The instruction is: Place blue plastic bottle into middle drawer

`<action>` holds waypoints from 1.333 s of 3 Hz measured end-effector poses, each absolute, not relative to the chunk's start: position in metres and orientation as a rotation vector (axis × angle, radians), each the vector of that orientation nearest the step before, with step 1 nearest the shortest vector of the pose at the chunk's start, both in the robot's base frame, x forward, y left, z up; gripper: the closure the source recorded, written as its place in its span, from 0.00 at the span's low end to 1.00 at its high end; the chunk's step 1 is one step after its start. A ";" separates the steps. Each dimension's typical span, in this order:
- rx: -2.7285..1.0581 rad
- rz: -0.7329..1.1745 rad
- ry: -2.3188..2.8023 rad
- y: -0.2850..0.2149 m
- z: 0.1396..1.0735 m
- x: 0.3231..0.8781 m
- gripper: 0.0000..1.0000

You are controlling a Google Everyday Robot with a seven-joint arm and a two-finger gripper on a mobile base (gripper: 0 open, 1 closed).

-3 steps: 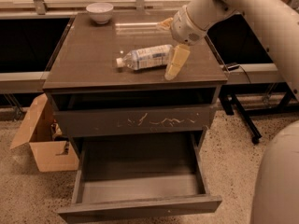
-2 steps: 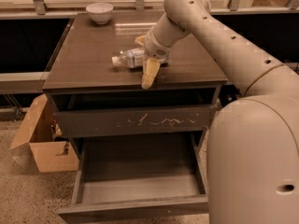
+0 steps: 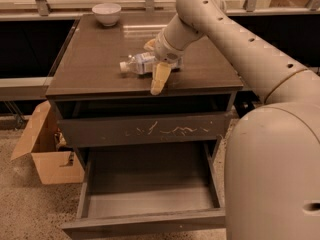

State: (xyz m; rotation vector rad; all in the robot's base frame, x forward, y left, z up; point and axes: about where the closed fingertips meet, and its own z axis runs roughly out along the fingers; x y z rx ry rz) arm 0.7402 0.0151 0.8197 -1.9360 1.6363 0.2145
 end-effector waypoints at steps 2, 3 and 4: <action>-1.936 0.214 1.636 0.015 0.830 0.734 0.73; -1.935 0.214 1.637 0.015 0.832 0.731 0.96; -1.875 0.142 1.595 0.011 0.867 0.711 1.00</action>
Offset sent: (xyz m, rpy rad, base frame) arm -0.0365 -0.0065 0.0530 0.0405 -0.1219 -0.0547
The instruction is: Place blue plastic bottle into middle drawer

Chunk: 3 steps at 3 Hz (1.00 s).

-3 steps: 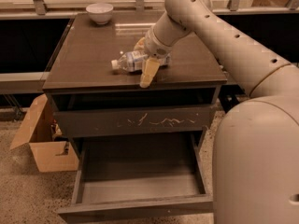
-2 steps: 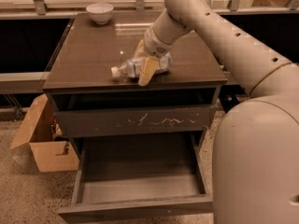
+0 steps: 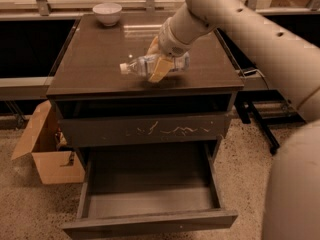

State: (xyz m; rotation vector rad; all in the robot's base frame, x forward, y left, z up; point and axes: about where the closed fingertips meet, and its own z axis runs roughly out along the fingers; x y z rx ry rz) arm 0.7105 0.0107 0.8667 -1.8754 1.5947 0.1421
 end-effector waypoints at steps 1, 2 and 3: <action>-1.835 0.090 1.533 0.020 0.902 0.680 1.00; -1.777 0.214 1.551 0.027 0.897 0.653 1.00; -1.777 0.214 1.551 0.027 0.897 0.653 1.00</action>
Offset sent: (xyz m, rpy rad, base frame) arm -0.0793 0.0198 0.0197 0.2094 0.0699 -0.0208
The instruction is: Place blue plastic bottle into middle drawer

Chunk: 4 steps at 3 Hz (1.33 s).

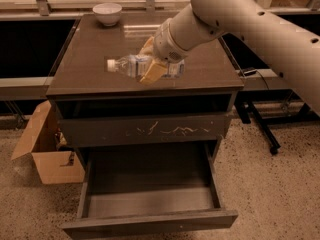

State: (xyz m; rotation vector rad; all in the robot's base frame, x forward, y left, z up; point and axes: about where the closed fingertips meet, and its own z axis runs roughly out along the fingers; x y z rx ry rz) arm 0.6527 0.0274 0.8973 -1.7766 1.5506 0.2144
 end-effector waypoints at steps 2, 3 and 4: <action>-1.687 0.314 1.523 0.023 0.893 0.630 1.00; -1.546 0.373 1.551 -0.004 0.853 0.586 1.00; -1.459 0.416 1.587 -0.020 0.822 0.562 1.00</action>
Offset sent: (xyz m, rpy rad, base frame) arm -0.0643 -0.0464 -0.0457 0.2301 0.0453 -0.0752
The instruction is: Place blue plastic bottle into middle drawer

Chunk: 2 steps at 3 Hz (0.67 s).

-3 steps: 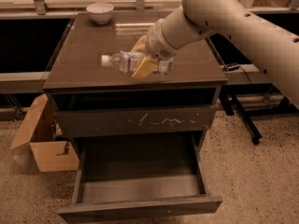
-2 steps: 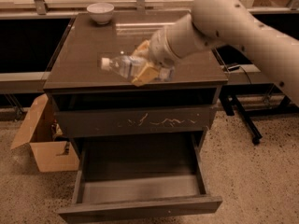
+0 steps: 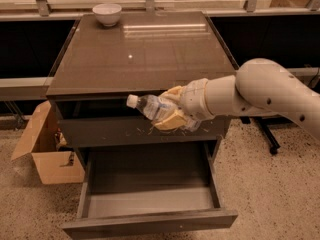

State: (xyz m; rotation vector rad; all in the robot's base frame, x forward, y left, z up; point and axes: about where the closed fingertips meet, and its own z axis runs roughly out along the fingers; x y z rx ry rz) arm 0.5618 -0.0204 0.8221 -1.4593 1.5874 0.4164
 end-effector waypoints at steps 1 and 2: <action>-1.328 0.504 1.655 -0.041 0.768 0.541 1.00; -1.330 0.504 1.654 -0.040 0.768 0.541 1.00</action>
Offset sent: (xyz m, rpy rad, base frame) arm -0.0175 -0.0160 -0.0446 0.0796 0.0633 -0.0579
